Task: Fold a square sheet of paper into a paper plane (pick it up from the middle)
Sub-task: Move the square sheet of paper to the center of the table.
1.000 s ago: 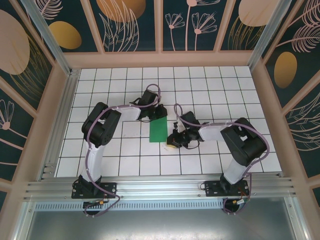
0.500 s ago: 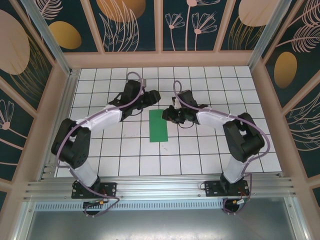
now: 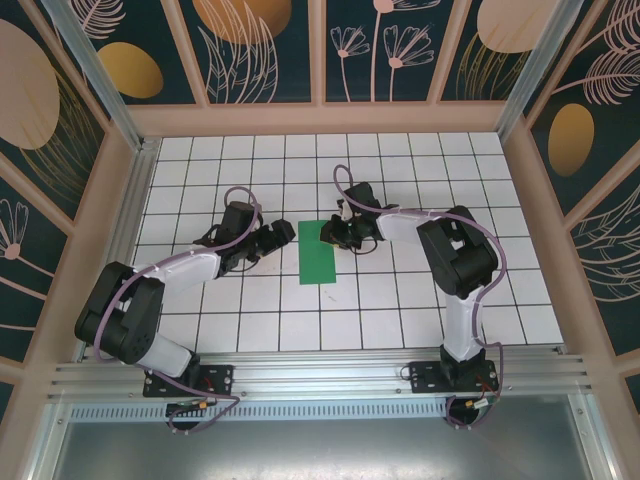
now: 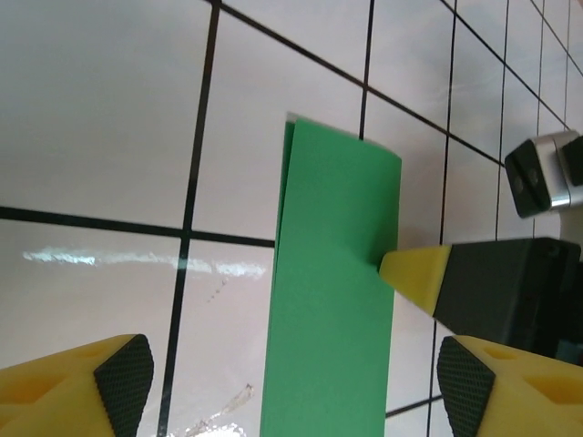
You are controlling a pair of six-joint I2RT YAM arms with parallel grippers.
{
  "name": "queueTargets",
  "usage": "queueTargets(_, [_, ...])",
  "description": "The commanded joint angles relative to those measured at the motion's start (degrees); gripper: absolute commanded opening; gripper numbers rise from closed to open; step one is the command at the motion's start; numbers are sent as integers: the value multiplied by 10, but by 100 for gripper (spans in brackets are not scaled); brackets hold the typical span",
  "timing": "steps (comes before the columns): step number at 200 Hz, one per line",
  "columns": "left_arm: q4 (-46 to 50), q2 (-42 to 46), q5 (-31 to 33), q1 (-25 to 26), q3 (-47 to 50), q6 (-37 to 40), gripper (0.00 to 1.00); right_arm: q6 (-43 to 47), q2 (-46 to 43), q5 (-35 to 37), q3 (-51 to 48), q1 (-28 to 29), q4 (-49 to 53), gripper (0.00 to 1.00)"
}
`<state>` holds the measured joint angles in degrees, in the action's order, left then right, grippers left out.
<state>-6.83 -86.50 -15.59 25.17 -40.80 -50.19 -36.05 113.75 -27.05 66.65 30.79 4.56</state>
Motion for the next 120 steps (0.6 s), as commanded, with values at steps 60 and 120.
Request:
queueTargets(60, [-68, -10, -116, 44, 63, -70, 80, -54, 48, -39, -22, -25, -37, 25])
queueTargets(120, [-148, -53, -156, 64, 78, -125, 65, -53, 51, -45, -18, -26, -38, 25])
